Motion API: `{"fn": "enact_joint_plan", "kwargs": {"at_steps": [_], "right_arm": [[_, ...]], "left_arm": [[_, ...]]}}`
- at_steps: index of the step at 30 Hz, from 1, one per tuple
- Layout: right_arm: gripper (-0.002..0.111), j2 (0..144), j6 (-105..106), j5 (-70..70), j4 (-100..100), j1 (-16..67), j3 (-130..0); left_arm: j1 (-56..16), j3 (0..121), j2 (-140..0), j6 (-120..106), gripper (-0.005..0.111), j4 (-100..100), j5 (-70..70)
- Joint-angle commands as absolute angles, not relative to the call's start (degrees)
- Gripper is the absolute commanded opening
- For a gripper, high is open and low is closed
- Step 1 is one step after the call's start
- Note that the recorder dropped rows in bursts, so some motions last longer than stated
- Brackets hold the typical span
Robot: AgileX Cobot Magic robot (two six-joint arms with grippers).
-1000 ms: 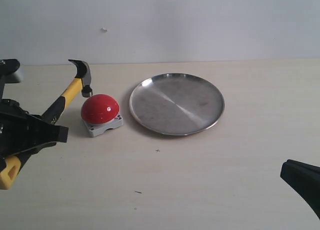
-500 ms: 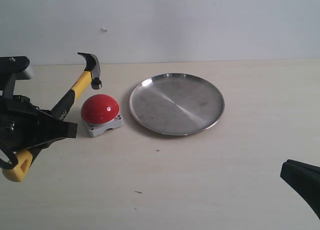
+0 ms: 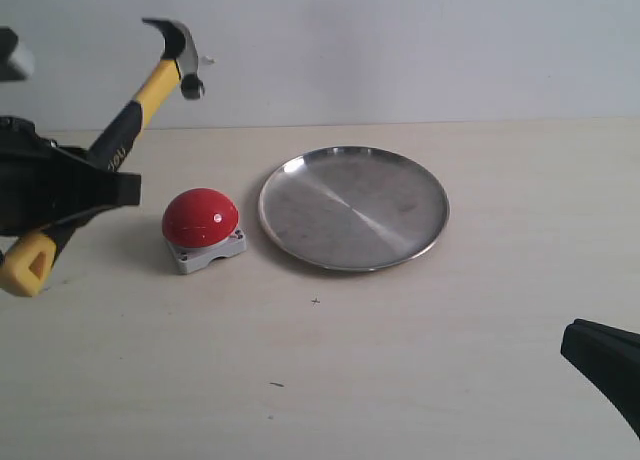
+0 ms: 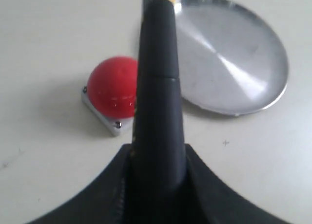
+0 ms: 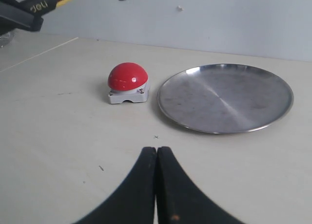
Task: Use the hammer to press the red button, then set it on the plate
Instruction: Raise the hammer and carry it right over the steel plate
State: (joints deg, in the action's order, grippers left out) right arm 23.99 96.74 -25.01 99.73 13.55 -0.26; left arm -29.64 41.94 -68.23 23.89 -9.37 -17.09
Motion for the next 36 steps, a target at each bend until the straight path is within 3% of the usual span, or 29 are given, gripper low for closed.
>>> {"fn": "enact_joint_plan", "kwargs": {"at_steps": [1,12,21,27,36], "right_arm": [[0.0,23.6,96.9,-25.2,99.9,13.3,0.0],[0.0,23.6,96.9,-25.2,99.9,13.3,0.0],[0.0,23.6,96.9,-25.2,99.9,13.3,0.0],[0.0,23.6,96.9,-25.2,99.9,13.3,0.0],[0.0,23.6,96.9,-25.2,99.9,13.3,0.0]], "left_arm": [[-29.8,44.0,-66.1,22.9,0.0,-10.2,-13.8],[-29.8,34.0,-81.3,24.0,0.0,-8.7,-6.6],[-34.0,41.8,-71.3,24.4,0.0,-5.8,-10.4],[-36.7,41.5,-68.7,24.7,0.0,1.3,1.1],[-40.0,41.5,-81.4,38.6,0.0,-6.8,16.9]]}}
